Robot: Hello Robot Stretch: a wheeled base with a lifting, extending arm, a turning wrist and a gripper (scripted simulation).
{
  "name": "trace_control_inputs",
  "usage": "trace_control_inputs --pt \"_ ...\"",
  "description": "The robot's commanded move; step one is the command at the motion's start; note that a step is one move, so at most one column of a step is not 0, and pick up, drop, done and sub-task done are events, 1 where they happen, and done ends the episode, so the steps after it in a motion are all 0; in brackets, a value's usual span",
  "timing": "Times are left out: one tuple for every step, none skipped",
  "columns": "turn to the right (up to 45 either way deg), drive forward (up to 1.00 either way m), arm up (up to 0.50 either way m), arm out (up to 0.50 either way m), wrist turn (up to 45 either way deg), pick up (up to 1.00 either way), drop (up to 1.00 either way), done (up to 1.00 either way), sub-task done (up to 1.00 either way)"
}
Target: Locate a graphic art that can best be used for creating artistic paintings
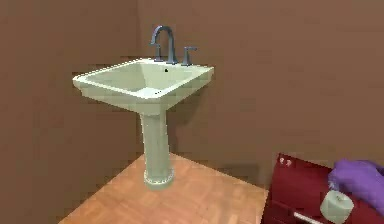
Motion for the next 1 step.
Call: trace_control_inputs --pt "-45.0 0.0 0.0 0.0 0.0 0.0 0.0 0.0 0.0"
